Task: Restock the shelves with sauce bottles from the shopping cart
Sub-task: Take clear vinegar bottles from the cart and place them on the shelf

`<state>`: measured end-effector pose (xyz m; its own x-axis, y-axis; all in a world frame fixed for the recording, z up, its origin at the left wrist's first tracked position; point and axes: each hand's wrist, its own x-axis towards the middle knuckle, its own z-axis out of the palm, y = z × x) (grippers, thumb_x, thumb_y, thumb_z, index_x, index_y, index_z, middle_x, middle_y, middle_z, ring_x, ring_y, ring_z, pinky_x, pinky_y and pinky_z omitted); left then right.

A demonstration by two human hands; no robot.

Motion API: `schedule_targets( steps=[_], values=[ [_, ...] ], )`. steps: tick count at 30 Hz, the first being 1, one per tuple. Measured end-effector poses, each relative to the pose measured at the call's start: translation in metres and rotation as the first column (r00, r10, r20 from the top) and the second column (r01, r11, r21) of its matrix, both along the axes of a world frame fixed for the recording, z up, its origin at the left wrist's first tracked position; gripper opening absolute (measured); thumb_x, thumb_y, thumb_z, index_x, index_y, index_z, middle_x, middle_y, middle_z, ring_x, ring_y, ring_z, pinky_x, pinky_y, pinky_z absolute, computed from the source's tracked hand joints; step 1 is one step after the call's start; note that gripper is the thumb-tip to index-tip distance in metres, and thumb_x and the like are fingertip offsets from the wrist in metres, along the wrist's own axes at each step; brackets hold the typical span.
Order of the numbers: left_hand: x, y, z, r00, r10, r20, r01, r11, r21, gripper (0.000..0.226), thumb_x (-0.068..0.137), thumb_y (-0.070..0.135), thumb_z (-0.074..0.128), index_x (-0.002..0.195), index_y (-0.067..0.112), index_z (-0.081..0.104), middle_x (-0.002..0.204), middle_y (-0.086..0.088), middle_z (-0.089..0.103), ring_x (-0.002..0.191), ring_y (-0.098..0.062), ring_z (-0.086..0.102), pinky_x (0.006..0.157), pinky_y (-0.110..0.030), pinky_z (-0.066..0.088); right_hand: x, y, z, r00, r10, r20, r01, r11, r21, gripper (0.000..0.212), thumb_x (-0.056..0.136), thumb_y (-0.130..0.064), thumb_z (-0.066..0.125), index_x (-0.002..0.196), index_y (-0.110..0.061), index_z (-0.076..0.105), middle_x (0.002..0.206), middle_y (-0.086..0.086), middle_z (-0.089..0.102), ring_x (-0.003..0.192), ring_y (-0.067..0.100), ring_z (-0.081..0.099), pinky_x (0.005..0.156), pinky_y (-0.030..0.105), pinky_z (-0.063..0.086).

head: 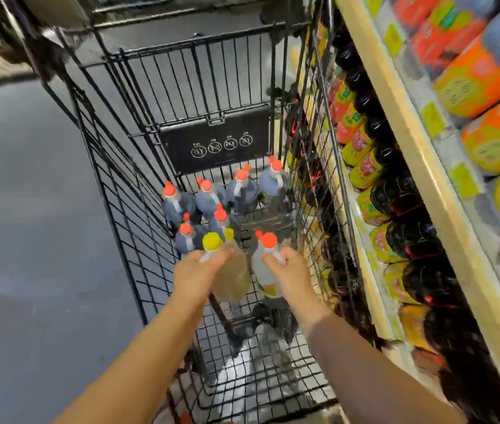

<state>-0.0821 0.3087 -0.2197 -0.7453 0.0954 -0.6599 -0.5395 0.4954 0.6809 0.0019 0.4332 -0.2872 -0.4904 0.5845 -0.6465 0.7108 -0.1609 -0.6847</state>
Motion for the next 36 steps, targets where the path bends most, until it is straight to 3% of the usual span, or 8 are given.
schedule_targets(
  steps=[3, 6, 9, 11, 16, 20, 26, 36],
  values=[
    [0.004, -0.019, 0.016, 0.991, -0.131, -0.021, 0.132, 0.99, 0.047, 0.037, 0.078, 0.03, 0.075, 0.062, 0.025, 0.041, 0.074, 0.006, 0.047, 0.069, -0.012, 0.046, 0.064, -0.029, 0.041, 0.019, -0.027, 0.023, 0.995, -0.09, -0.035, 0.092, 0.994, 0.059, 0.04, 0.086, -0.026, 0.065, 0.058, -0.026, 0.037, 0.061, -0.005, 0.038, 0.058, 0.016, 0.037, 0.052, 0.03, 0.025],
    [0.004, -0.044, 0.024, 0.954, -0.293, -0.064, 0.297, 0.951, 0.083, 0.027, 0.074, 0.038, 0.077, 0.073, 0.021, 0.056, 0.092, -0.001, 0.062, 0.088, -0.022, 0.055, 0.078, -0.037, 0.046, 0.037, -0.059, 0.049, 0.962, -0.252, -0.102, 0.265, 0.953, 0.144, 0.046, 0.085, -0.024, 0.067, 0.056, -0.019, 0.032, 0.061, -0.001, 0.032, 0.061, 0.018, 0.032, 0.058, 0.032, 0.021],
    [0.007, -0.074, 0.046, 0.875, -0.467, -0.124, 0.482, 0.863, 0.153, 0.043, 0.063, 0.053, 0.074, 0.076, 0.014, 0.063, 0.088, -0.003, 0.065, 0.084, -0.023, 0.059, 0.063, -0.032, 0.045, 0.059, -0.1, 0.077, 0.901, -0.407, -0.151, 0.433, 0.865, 0.252, 0.047, 0.086, -0.027, 0.067, 0.057, -0.017, 0.032, 0.061, -0.002, 0.032, 0.057, 0.014, 0.031, 0.061, 0.03, 0.027],
    [0.011, -0.091, 0.066, 0.798, -0.577, -0.173, 0.601, 0.782, 0.165, 0.054, 0.048, 0.064, 0.065, 0.074, 0.018, 0.062, 0.081, -0.002, 0.063, 0.079, -0.022, 0.058, 0.066, -0.038, 0.046, 0.077, -0.128, 0.092, 0.805, -0.536, -0.253, 0.591, 0.765, 0.258, 0.045, 0.088, -0.024, 0.065, 0.057, -0.017, 0.033, 0.061, -0.003, 0.034, 0.056, 0.011, 0.032, 0.055, 0.028, 0.03],
    [0.039, -0.114, 0.101, 0.642, -0.724, -0.255, 0.766, 0.618, 0.174, 0.05, 0.051, 0.056, 0.077, 0.068, 0.012, 0.062, 0.072, -0.006, 0.061, 0.067, -0.021, 0.053, 0.06, -0.032, 0.04, 0.135, -0.184, 0.133, 0.679, -0.66, -0.321, 0.734, 0.599, 0.321, 0.041, 0.08, -0.038, 0.065, 0.066, -0.006, 0.043, 0.067, 0.006, 0.04, 0.062, 0.018, 0.038, 0.061, 0.033, 0.027],
    [0.086, -0.121, 0.116, 0.453, -0.84, -0.299, 0.89, 0.409, 0.2, 0.047, 0.053, 0.051, 0.082, 0.067, 0.01, 0.064, 0.071, -0.006, 0.064, 0.067, -0.023, 0.058, 0.061, -0.033, 0.04, 0.194, -0.233, 0.155, 0.576, -0.748, -0.33, 0.808, 0.46, 0.368, 0.042, 0.074, -0.045, 0.066, 0.064, -0.015, 0.039, 0.065, 0.006, 0.038, 0.061, 0.019, 0.036, 0.06, 0.035, 0.027],
    [0.194, -0.138, 0.132, 0.141, -0.925, -0.354, 0.982, 0.086, 0.167, 0.044, 0.064, 0.045, 0.08, 0.058, 0.014, 0.05, 0.072, -0.006, 0.053, 0.073, -0.025, 0.054, 0.062, -0.033, 0.034, 0.291, -0.321, 0.163, 0.286, -0.9, -0.33, 0.926, 0.171, 0.337, 0.036, 0.083, -0.035, 0.067, 0.072, -0.012, 0.042, 0.07, 0.01, 0.037, 0.065, 0.022, 0.038, 0.061, 0.035, 0.029],
    [0.434, -0.247, 0.139, -0.315, -0.879, -0.358, 0.904, -0.393, 0.167, 0.045, 0.059, 0.047, 0.08, 0.06, 0.015, 0.049, 0.073, -0.006, 0.057, 0.077, -0.028, 0.056, 0.066, -0.034, 0.036, 0.482, -0.511, 0.167, -0.17, -0.93, -0.325, 0.888, -0.287, 0.359, 0.041, 0.085, -0.032, 0.068, 0.069, -0.01, 0.038, 0.066, 0.008, 0.034, 0.06, 0.019, 0.034, 0.051, 0.028, 0.023]
  ],
)
